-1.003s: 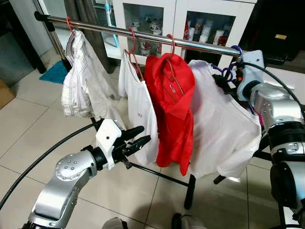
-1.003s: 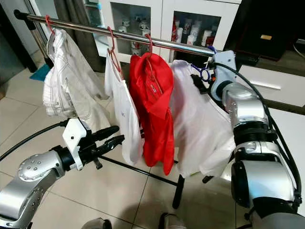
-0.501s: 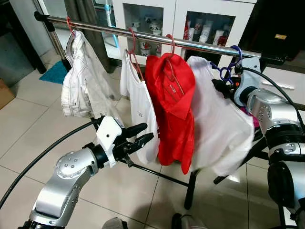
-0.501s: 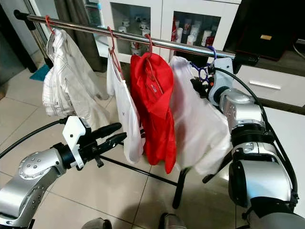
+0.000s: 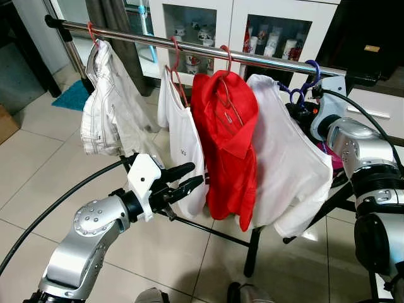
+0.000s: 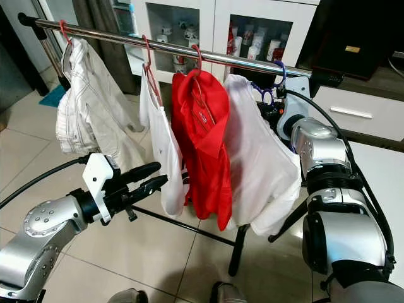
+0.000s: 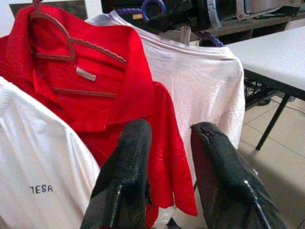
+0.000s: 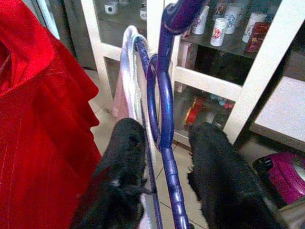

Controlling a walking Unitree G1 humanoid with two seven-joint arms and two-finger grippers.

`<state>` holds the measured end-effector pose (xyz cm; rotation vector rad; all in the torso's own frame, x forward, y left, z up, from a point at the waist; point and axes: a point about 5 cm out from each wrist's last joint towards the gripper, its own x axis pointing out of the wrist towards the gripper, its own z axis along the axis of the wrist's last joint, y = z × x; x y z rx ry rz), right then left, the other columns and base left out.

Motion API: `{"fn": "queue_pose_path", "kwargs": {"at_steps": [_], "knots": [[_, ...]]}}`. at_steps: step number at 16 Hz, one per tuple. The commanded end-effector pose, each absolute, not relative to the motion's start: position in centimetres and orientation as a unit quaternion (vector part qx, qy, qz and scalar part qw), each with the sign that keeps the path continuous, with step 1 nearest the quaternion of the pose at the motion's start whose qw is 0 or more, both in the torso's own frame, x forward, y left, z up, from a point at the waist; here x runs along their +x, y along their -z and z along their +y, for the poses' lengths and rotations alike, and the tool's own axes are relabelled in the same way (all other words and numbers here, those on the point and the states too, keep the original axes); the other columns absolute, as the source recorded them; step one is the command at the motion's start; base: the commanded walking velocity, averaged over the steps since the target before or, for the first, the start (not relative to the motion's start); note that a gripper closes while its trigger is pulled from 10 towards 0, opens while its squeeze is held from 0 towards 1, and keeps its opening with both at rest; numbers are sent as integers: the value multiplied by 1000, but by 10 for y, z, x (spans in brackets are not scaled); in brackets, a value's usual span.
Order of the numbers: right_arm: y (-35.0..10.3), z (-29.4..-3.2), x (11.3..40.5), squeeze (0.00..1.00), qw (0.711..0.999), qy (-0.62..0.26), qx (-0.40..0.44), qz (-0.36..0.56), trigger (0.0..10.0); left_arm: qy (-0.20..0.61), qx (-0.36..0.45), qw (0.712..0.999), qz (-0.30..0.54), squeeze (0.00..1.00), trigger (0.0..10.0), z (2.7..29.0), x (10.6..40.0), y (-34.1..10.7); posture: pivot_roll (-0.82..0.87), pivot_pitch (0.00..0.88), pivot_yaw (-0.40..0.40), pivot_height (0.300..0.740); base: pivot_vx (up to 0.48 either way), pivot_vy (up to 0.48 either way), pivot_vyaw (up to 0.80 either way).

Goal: Hang hanger

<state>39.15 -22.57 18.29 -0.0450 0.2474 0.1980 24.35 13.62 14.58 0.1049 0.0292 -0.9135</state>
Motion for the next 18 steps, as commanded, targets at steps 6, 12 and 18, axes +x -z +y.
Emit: {"fn": "queue_pose_path", "kwargs": {"at_steps": [6, 12, 18], "knots": [[-187, -218, 392, 0, 987, -120, -11, 108, 0, 442, 61, 895, 3, 0, 10000, 137, 243, -151, -28, 85, 43, 740, 0, 0, 0], [-190, -214, 390, 0, 988, -126, -8, 91, 0, 411, 65, 909, 16, 0, 10000, 140, 246, -144, -32, 82, 43, 740, 0, 0, 0], [-196, -207, 384, 0, 992, -118, -4, 51, 0, 369, 73, 926, 17, 0, 10000, 144, 248, -140, -33, 78, 41, 740, 0, 0, 0]]}}
